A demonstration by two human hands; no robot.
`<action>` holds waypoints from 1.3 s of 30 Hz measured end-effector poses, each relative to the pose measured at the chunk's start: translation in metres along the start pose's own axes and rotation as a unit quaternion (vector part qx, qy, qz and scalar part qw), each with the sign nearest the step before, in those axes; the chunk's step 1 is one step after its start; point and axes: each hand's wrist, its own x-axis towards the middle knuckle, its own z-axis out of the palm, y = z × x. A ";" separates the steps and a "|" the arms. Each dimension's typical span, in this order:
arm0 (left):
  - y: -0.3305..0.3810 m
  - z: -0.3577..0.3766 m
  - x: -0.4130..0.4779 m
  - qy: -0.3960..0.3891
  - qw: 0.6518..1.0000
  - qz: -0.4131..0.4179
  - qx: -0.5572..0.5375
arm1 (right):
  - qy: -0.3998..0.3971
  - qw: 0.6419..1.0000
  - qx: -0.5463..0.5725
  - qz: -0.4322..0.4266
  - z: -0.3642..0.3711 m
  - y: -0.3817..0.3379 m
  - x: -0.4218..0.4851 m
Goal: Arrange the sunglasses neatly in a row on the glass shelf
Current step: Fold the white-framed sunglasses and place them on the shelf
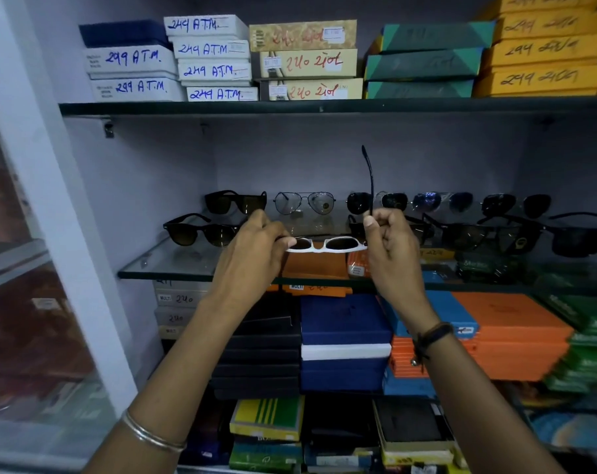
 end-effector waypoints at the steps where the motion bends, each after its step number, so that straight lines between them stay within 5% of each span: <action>1: 0.002 0.000 0.001 0.010 1.000 -0.003 -0.001 | 0.002 1.000 0.008 0.004 0.000 0.000 0.000; 6: 0.001 -0.003 0.007 0.087 0.993 -0.064 -0.050 | -0.001 0.999 0.047 0.025 -0.003 -0.002 0.000; 11: -0.004 -0.003 0.008 0.071 0.976 -0.159 -0.128 | -0.041 0.997 -0.041 -0.050 -0.005 -0.008 0.003; 15: -0.012 -0.005 0.017 0.056 0.971 -0.203 -0.113 | -0.172 0.970 -0.121 -0.119 -0.006 -0.016 0.011; 19: -0.021 -0.002 0.030 0.029 0.960 -0.240 -0.139 | -0.147 0.957 -0.191 -0.159 0.003 -0.016 0.021; 29: -0.021 0.013 0.029 0.019 0.979 -0.180 -0.099 | -0.110 0.970 -0.210 -0.057 0.032 0.010 0.038; 39: -0.019 0.019 0.028 -0.015 0.990 -0.140 0.029 | -0.122 0.916 -0.372 -0.086 0.039 0.003 0.037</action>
